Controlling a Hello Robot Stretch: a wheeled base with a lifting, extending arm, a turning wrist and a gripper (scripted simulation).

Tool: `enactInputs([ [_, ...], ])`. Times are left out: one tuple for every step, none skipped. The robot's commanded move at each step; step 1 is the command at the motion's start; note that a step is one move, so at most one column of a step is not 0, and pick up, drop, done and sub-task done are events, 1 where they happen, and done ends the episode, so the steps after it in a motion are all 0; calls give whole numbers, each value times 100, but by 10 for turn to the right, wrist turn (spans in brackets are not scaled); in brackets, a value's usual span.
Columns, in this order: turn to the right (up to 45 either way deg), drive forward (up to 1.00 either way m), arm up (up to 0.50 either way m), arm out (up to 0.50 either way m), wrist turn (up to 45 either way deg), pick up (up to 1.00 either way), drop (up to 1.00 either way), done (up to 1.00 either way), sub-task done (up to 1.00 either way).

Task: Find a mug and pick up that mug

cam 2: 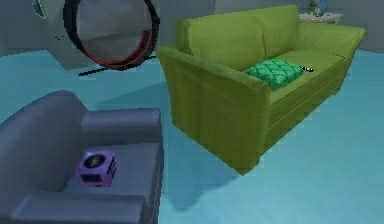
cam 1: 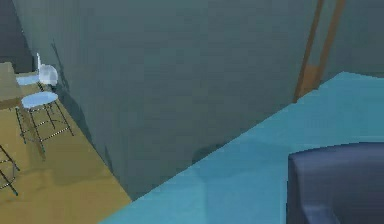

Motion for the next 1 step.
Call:
enactInputs([
  [0,100,0,0,0,0,0,0,0],
])
